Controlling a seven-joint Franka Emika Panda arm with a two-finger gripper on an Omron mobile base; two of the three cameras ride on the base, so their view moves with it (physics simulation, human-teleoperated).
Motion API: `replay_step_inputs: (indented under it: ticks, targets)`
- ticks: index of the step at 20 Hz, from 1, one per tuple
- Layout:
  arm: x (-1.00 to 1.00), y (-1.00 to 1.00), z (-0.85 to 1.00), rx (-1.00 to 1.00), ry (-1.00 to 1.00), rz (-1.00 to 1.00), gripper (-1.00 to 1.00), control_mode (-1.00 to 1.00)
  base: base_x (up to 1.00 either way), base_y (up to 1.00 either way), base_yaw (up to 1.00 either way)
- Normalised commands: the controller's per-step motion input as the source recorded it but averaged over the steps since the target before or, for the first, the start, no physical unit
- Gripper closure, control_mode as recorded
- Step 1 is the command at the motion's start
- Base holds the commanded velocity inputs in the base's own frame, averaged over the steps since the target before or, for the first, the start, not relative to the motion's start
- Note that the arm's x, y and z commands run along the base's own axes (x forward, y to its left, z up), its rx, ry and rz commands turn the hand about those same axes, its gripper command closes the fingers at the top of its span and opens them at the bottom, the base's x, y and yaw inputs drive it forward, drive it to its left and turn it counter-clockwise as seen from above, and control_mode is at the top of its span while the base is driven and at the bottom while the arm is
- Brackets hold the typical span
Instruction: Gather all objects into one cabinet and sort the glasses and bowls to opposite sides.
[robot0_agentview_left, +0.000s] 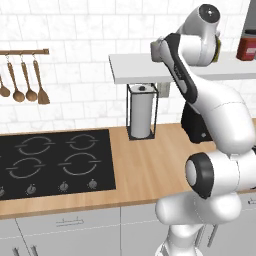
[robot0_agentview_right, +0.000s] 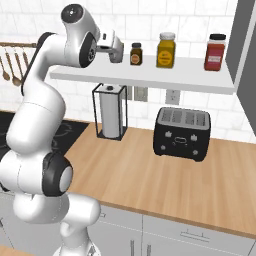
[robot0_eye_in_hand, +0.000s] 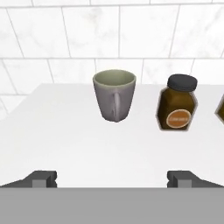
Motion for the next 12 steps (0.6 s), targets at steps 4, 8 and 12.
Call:
replay_step_inputs:
  ticks: [4, 8, 12]
  targets:
    - [0.13, 0.00, -0.07, 0.00, 0.00, 0.00, -1.00, -1.00, 0.00, 0.00, 0.00]
    - [0.17, 0.00, -0.16, 0.00, 0.01, 0.00, -1.00, -1.00, 0.00, 0.00, 0.00]
    - [0.16, 0.00, -0.06, 0.00, 0.00, 0.00, -1.00, -1.00, 0.00, 0.00, 0.00]
